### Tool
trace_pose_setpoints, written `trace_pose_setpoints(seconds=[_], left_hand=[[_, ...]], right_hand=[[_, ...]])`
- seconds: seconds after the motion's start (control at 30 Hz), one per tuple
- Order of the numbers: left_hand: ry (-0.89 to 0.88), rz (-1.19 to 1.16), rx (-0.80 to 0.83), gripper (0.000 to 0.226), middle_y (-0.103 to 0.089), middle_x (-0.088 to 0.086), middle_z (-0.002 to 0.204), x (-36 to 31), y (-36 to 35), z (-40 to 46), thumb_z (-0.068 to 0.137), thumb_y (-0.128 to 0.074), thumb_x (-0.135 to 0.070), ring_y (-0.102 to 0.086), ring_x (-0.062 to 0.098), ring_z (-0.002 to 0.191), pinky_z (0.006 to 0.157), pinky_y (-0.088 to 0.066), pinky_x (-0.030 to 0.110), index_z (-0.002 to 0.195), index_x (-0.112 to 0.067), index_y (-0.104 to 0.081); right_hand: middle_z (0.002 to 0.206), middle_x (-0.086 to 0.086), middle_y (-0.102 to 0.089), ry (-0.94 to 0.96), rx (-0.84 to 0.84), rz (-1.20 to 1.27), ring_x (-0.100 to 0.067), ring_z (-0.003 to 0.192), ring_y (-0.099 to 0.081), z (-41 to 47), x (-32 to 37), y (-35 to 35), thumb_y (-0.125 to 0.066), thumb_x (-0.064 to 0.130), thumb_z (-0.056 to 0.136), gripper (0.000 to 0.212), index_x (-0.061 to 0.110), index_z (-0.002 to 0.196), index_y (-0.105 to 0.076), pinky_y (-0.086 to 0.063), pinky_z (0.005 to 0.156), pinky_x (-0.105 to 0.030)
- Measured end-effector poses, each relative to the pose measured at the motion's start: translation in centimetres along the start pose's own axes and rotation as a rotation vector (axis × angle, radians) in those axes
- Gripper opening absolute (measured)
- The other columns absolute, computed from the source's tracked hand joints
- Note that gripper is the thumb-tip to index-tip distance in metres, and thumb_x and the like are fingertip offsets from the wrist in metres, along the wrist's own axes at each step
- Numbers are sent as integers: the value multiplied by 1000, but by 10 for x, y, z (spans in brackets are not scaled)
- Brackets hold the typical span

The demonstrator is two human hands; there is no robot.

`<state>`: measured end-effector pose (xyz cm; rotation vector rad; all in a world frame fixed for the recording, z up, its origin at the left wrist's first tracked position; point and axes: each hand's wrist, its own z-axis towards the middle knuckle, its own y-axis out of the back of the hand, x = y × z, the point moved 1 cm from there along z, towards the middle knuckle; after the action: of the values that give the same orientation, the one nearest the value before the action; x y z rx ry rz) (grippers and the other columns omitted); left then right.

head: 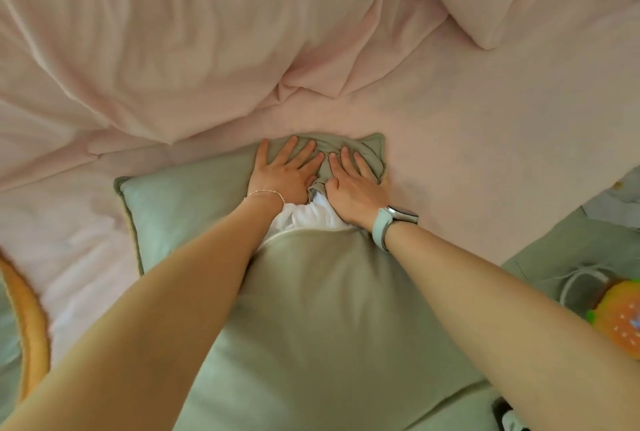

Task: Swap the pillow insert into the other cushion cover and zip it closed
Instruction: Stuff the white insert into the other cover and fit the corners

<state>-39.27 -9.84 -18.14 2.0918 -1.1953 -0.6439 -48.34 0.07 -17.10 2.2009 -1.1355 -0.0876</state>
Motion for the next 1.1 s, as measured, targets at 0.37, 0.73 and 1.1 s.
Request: trace_pose_setpoints(seconds=[0.37, 0.73, 1.1], left_hand=[[-156, -199, -722, 40, -49, -2, 139, -22, -30, -135, 94, -36, -35, -34, 25, 134, 111, -12, 56, 129, -25, -53], [-405, -15, -766, 26, -60, 5, 126, -40, 2, -144, 89, -49, -32, -51, 25, 123, 103, -34, 49, 83, -11, -63], [-198, 109, -418, 47, -54, 2, 134, -29, -55, -87, 93, -29, -33, -49, 23, 126, 109, -20, 46, 125, -15, -59]], right_hand=[[151, 4, 8, 348, -537, 242, -8, 141, 11, -132, -14, -55, -20, 30, 93, 57, 18, 145, 0, 1, 114, -49], [151, -20, -16, 224, -579, 197, -24, 140, -4, -169, -12, -75, -22, 30, 93, 59, -4, 142, -23, -4, 115, -35], [157, 0, 6, 174, -96, -12, -12, 143, 10, -97, -23, -66, -20, 33, 100, 55, 16, 149, -2, 7, 116, -34]])
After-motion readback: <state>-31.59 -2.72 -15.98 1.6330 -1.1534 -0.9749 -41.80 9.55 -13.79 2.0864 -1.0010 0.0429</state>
